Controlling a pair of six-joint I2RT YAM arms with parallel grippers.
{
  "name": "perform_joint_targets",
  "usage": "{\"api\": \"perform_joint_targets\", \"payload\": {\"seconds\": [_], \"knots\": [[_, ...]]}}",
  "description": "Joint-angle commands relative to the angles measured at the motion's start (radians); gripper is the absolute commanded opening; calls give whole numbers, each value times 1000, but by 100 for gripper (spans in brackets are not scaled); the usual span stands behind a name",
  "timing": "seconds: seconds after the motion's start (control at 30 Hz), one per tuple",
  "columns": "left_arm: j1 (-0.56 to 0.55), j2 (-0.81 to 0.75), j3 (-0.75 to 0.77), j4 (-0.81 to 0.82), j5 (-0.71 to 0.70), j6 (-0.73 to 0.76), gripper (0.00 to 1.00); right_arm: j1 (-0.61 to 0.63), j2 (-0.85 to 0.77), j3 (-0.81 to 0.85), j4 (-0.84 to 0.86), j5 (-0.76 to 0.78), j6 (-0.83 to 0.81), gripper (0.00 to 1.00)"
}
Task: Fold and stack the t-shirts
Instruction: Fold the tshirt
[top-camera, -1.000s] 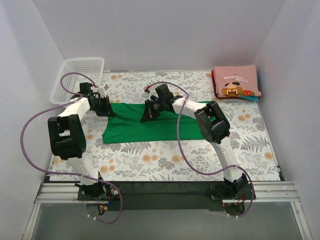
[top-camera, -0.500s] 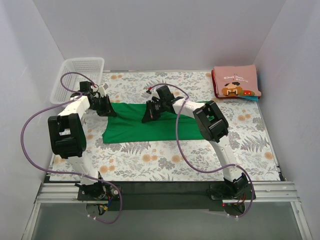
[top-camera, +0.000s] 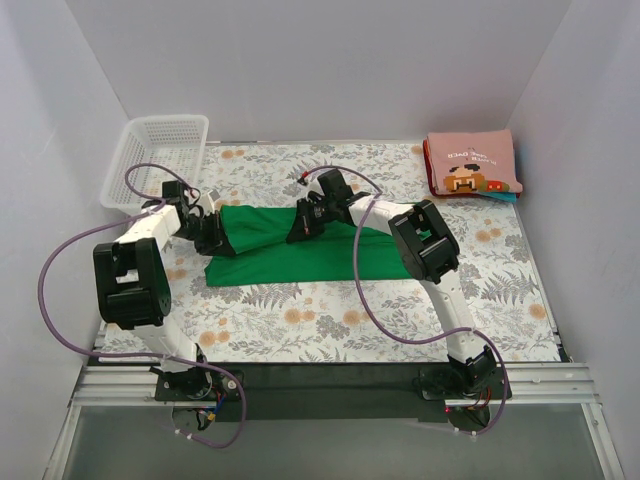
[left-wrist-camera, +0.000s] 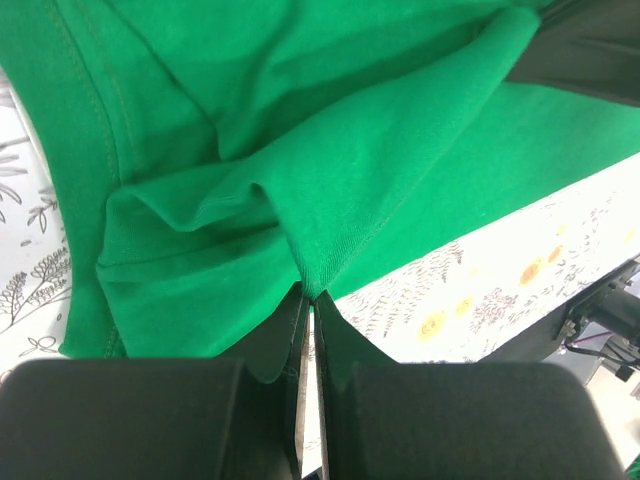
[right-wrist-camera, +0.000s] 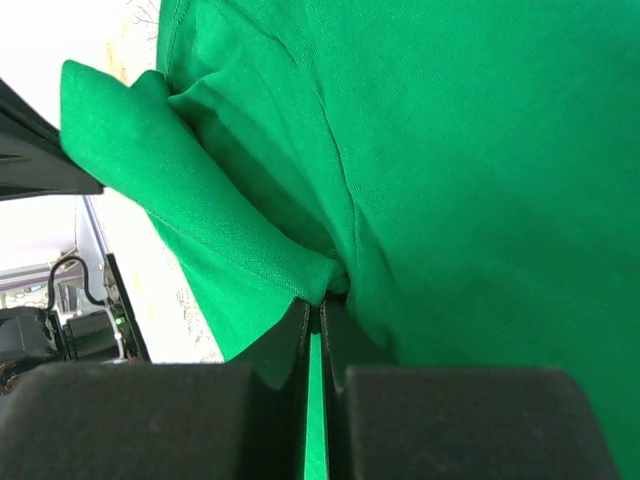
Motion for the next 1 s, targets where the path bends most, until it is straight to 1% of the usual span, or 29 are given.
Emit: {"api": "perform_joint_targets", "payload": {"seconds": [0.0,0.17,0.37,0.5,0.63,0.77,0.8,0.83,0.87,0.9,0.93,0.97], "knots": [[0,-16,-15,-22,-33,10,0,-13,-12,-16,28,-15,-1,1],[1,26,-43,7,-79,8,0,-17,-30,-33,28,-31,3,1],[1,53,-57,36,-98,-3,0,-17,-55,-67,26,-41,9,1],[0,37,-58,53,-122,-15,0,-17,-78,-99,26,-58,16,1],[0,23,-43,64,-127,-22,4,-17,-107,-130,26,-87,19,1],[0,32,-25,36,-113,-10,8,-16,-130,-135,23,-104,26,2],[0,32,-18,25,-103,0,17,-14,-130,-131,20,-109,27,10],[1,24,-6,13,-71,26,21,-14,-130,-130,17,-113,29,28],[1,15,1,-20,-46,48,27,-13,-133,-131,14,-118,24,40],[1,-2,8,-33,-37,63,34,-14,-145,-135,11,-133,21,47],[3,-22,8,-39,-27,74,36,-14,-154,-145,9,-137,16,56],[7,-63,12,-47,15,97,37,-13,-174,-145,8,-138,6,56]]}}
